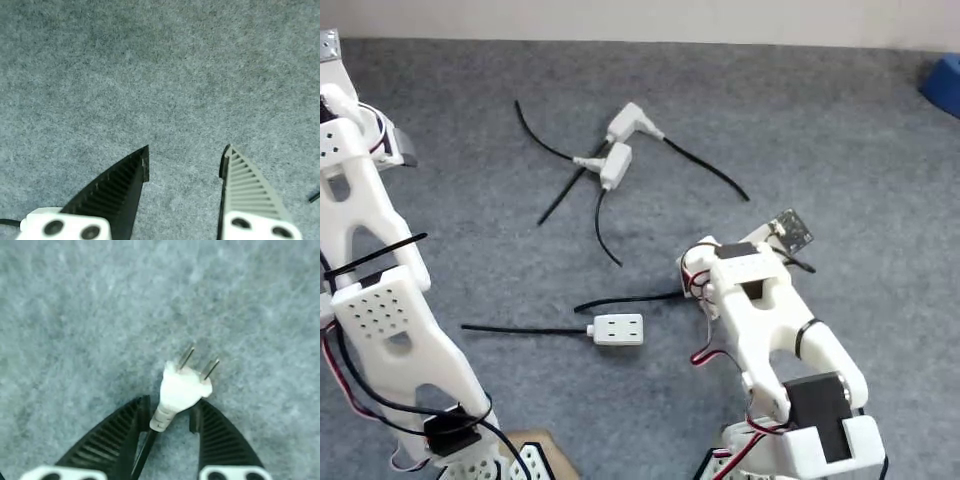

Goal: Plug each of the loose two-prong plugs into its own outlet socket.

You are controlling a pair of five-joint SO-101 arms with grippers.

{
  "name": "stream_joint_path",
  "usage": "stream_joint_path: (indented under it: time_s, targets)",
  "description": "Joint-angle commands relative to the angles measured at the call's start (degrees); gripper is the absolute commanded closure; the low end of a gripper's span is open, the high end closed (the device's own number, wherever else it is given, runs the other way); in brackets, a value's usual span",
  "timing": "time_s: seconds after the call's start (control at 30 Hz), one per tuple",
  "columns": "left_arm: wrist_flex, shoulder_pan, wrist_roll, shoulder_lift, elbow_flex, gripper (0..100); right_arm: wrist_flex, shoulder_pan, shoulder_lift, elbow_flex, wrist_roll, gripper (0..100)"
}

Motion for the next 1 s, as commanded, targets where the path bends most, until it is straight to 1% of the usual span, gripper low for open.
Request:
stream_joint_path:
  time_s: [0.0,0.07,0.13,0.23,0.43,0.47,0.5,0.57,0.67,0.7,0.77,0.83,0.9,0.93,0.97]
  targets:
    - [-0.09,-0.48,0.35,-1.54,-1.80,77,-0.66,-0.57,1.36,-2.86,-0.26,91.9]
    - [-0.09,-0.48,0.35,-1.54,-1.80,77,1.27,-0.31,1.36,-2.07,-0.26,97.4]
    - [-0.09,-0.48,0.35,-1.54,-1.80,77,5.76,-0.48,1.36,-1.71,-0.26,96.9]
    - [-0.09,-0.31,0.35,-1.45,-1.71,77,11.74,-0.66,1.27,-1.89,-0.26,99.4]
    - [-0.09,-0.13,0.35,-1.45,-1.71,77,13.23,-0.75,1.19,-3.12,-0.18,99.2]
    - [-0.09,-0.13,0.35,-1.45,-1.71,77,14.46,-0.57,1.19,-4.09,0.18,99.2]
    - [-0.09,-0.13,0.35,-1.45,-1.71,77,16.84,-0.57,1.19,-5.49,2.37,99.2]
    - [-0.09,-0.13,0.35,-1.36,-1.71,77,23.08,-0.75,1.19,-11.12,10.46,99.2]
    - [-0.09,-0.04,0.35,0.40,-2.07,77,37.14,-0.75,1.71,-24.13,25.67,99.2]
    - [-0.35,0.04,0.35,1.19,-2.15,77,41.54,-0.48,1.71,-28.53,32.79,99.2]
    - [-0.53,0.48,0.35,2.68,-2.15,77,48.04,-0.40,1.71,-36.97,50.11,99.2]
    - [-0.53,0.57,0.26,3.47,-2.24,77,52.53,-0.57,1.71,-44.35,68.04,99.2]
    - [-0.53,0.57,0.18,3.30,-2.59,77,56.04,-0.31,1.71,-50.86,84.31,99.2]
    - [-0.53,0.48,0.09,3.12,-3.47,77,57.71,-0.31,1.71,-53.67,90.46,99.2]
    - [-0.26,0.48,-1.14,3.03,-4.26,77,59.03,-0.22,1.71,-55.60,94.15,99.2]
